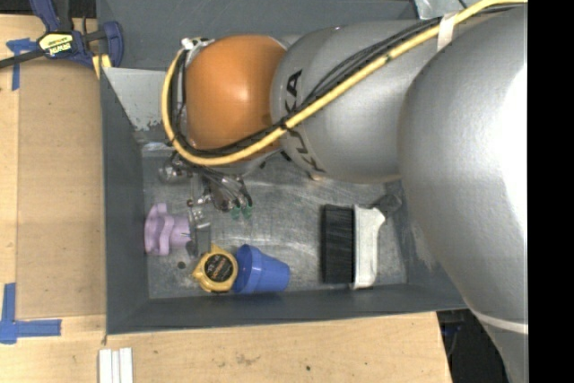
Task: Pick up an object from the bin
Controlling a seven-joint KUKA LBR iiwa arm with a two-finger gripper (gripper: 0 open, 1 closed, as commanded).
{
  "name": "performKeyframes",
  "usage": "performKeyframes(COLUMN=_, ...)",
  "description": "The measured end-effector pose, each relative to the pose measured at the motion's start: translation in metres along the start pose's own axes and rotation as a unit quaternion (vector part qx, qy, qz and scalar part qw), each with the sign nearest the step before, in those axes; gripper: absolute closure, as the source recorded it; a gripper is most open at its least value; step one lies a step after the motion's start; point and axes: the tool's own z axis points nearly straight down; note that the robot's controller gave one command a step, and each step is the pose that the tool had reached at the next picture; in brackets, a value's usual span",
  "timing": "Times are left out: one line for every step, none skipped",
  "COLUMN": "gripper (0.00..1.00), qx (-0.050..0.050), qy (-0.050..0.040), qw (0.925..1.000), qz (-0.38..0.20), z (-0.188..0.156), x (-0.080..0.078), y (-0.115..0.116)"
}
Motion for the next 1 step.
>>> performKeyframes(gripper=0.00, qx=0.000, qy=0.0001, qw=1.0000, qz=0.000, z=0.0001, x=0.0000, y=-0.0002)
